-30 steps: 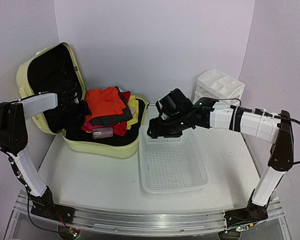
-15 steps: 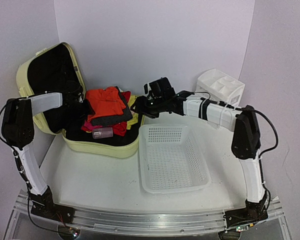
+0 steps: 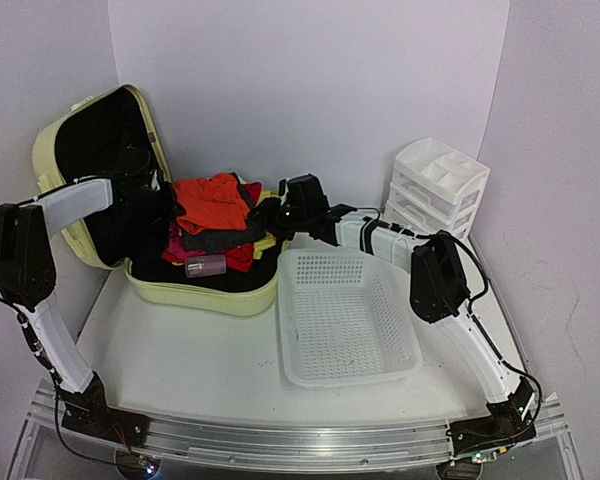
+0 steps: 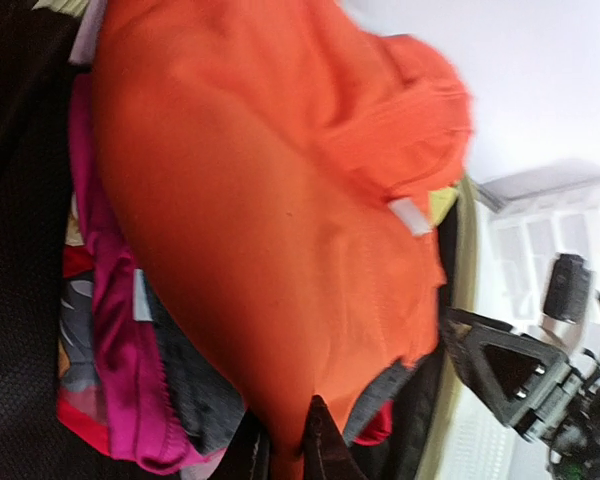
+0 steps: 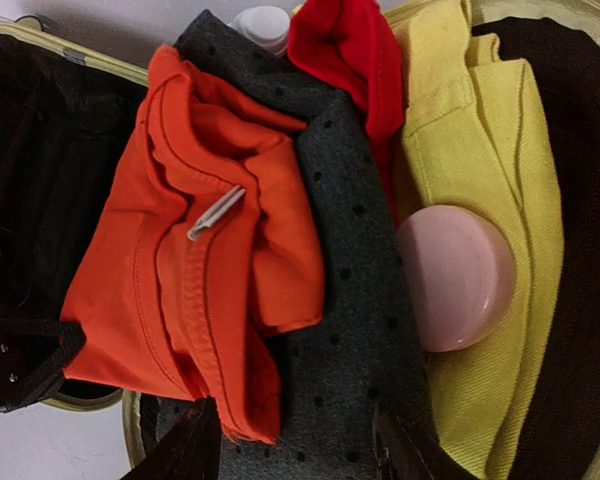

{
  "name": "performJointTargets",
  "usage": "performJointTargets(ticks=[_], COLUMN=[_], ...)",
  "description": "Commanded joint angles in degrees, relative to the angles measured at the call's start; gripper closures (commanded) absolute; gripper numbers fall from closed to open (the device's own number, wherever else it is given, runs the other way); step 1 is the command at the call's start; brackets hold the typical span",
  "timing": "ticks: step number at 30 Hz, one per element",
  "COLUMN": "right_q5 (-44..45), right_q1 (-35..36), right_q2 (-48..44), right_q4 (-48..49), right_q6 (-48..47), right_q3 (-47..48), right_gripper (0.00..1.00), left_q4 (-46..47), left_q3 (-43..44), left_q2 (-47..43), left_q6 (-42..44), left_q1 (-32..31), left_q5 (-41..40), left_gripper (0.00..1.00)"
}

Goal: Open, take out, and arrange the luggage
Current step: Adjust the clothes in the opened luggage.

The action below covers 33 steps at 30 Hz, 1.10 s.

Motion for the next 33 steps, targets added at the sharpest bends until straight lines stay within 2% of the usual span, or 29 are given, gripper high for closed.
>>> performJointTargets(ticks=[1, 14, 27, 29, 33], right_q5=[-2.3, -3.0, -1.6, -1.0, -1.7], right_q1=[0.1, 1.8, 2.5, 2.6, 2.5], right_q2=[0.1, -3.1, -1.6, -1.8, -4.4], right_q4=[7.0, 5.6, 4.7, 4.6, 4.6], right_q6=[2.4, 7.4, 8.8, 8.8, 7.2], right_q3=[2.0, -2.4, 0.4, 0.2, -2.0], right_gripper=[0.48, 0.44, 0.44, 0.44, 0.44], left_q4=[2.5, 2.3, 0.1, -0.5, -0.4], left_q3=[-1.2, -10.0, -16.3, -16.9, -17.3], left_q2=[-6.3, -13.4, -22.2, -22.3, -20.0], left_q6=[-1.3, -3.5, -3.9, -2.8, -1.3], left_q1=[-0.1, -0.1, -0.1, -0.1, -0.1], left_q5=[5.6, 9.9, 11.8, 10.3, 7.3], left_gripper=[0.90, 0.90, 0.88, 0.82, 0.51])
